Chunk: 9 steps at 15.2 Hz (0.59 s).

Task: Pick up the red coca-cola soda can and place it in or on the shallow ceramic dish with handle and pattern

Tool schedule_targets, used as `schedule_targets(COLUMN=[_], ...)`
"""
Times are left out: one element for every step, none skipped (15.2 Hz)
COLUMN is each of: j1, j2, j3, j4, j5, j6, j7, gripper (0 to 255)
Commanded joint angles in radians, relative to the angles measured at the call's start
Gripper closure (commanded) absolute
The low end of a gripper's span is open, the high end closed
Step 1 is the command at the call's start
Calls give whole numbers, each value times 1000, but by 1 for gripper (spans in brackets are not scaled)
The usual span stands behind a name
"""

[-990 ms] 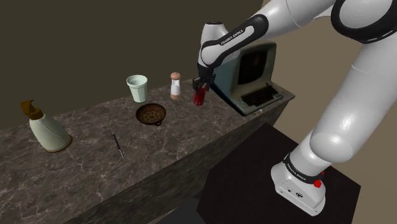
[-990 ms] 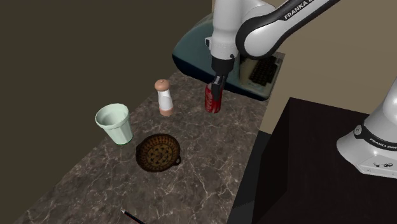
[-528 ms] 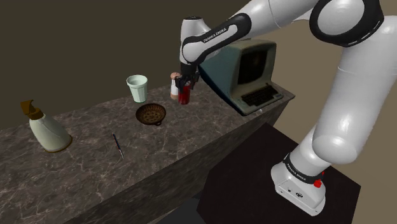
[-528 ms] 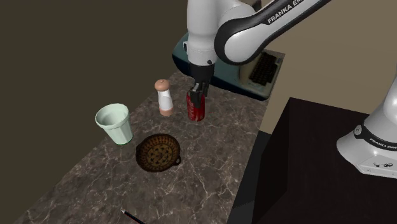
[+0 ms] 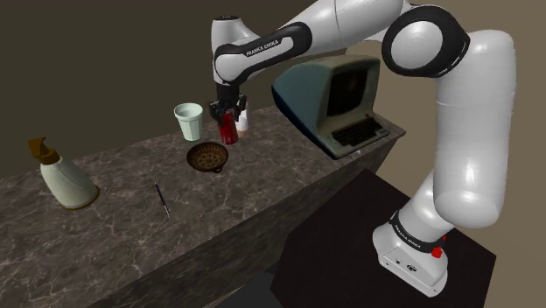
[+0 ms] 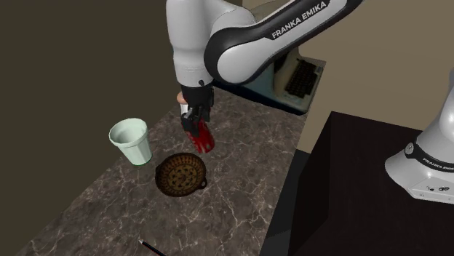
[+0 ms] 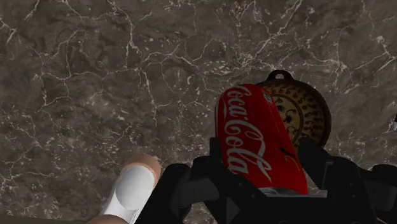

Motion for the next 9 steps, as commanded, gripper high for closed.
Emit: schedule_targets(j1=[31,46,61,77,93,101,101,101,100], j2=[65,101,140,181,227,250,254,258,261], j3=[3,4,4,4,3,3,2,2,1], j4=[122,184,252,325,406,448,441,434,426], j5=[-9,-13,-16,-20,-24,-25,-26,-26,-27], j6=[-57,-84,-114,-146,-181,-200,-189,-178,-167], j7=[30,41,52,62,71,75,75,76,77], gripper=[255,255,255,255,255,255,255,255,255])
